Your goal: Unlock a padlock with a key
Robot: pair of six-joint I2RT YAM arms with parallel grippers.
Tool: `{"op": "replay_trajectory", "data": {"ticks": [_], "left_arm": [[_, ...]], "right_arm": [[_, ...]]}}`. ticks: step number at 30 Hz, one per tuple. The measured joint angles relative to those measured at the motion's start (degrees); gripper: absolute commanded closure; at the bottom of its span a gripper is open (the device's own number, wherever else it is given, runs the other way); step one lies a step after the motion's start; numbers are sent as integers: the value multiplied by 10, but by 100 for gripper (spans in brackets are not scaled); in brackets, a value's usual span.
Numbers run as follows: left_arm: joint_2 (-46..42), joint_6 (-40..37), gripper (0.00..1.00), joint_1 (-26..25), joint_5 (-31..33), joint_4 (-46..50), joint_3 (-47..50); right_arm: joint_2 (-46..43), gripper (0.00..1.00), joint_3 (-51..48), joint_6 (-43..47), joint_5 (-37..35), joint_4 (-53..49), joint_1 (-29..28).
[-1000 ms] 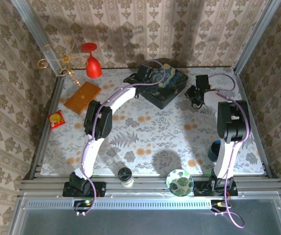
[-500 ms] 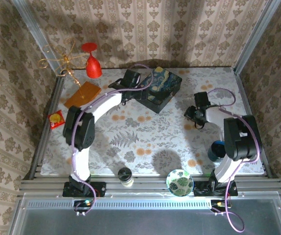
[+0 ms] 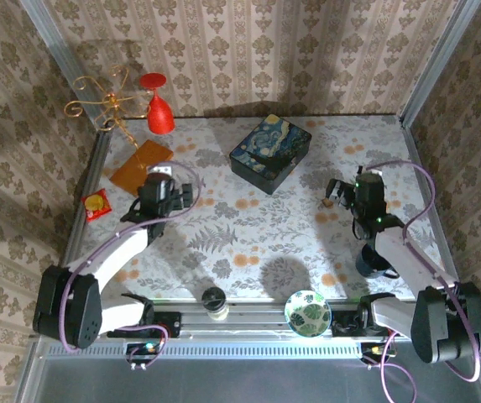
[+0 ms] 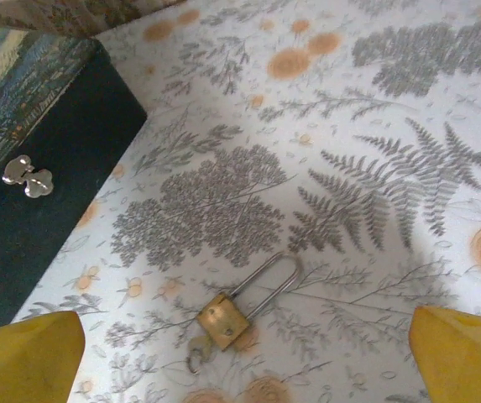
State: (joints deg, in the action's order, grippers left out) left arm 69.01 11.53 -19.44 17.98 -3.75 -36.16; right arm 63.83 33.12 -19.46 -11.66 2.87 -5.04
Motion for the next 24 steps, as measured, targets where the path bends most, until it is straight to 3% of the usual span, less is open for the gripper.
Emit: {"op": "replay_trajectory", "data": {"ticks": [4,9,15,20,24], "left_arm": [[-20,-45,0,82,-11,-119,85],[35,-88,0,187,-70,-285,141],[59,-116,0,203,-135,-365,141],[36,-122,0,203,-150,-395,168],[68,-126,0,208,-167,-440,199]], "right_arm": [[-8,0,-71,58,-24,87,0],[3,0,-106,116,-37,182,0],[26,0,-135,151,-39,285,0],[35,0,-163,153,-37,330,0],[52,0,-172,153,-25,366,0]]}}
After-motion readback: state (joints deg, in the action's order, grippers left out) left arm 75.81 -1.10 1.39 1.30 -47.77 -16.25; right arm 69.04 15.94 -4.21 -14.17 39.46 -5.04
